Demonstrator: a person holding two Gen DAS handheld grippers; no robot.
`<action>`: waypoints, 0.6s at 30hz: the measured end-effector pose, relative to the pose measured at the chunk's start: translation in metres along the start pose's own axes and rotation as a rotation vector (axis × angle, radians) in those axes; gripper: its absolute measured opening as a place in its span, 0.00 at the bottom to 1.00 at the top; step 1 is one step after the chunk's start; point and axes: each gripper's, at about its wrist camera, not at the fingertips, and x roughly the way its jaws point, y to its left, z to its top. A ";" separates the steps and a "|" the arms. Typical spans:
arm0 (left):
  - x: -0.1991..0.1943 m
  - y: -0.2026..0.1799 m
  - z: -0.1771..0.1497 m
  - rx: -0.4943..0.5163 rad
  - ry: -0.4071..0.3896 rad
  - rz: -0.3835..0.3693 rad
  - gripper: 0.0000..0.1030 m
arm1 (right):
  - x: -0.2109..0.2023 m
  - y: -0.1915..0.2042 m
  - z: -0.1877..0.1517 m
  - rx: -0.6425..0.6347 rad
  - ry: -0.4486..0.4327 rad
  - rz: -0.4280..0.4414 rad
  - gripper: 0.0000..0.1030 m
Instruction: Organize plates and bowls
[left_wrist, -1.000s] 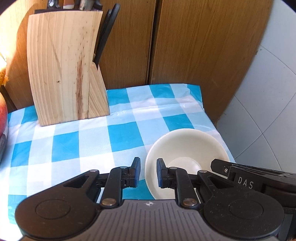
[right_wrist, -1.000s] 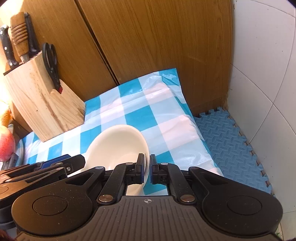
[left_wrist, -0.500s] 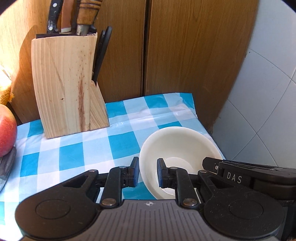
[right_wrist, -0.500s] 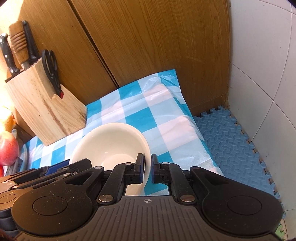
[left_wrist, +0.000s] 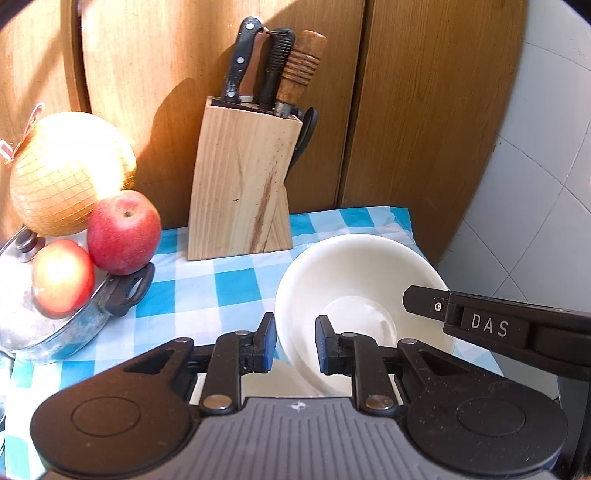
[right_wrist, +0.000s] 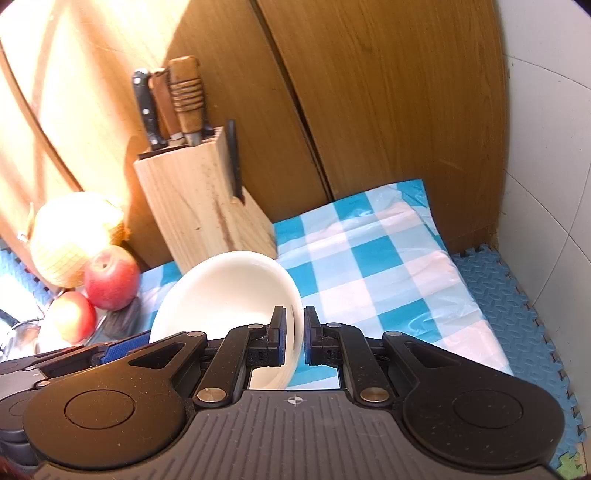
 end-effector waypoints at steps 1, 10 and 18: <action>-0.005 0.006 -0.004 -0.008 0.001 0.005 0.16 | -0.004 0.006 -0.003 -0.007 -0.003 0.011 0.16; -0.028 0.044 -0.037 -0.072 -0.001 0.022 0.17 | -0.013 0.058 -0.045 -0.081 0.045 0.060 0.17; -0.017 0.054 -0.056 -0.095 0.014 0.032 0.18 | 0.003 0.070 -0.069 -0.109 0.099 0.017 0.18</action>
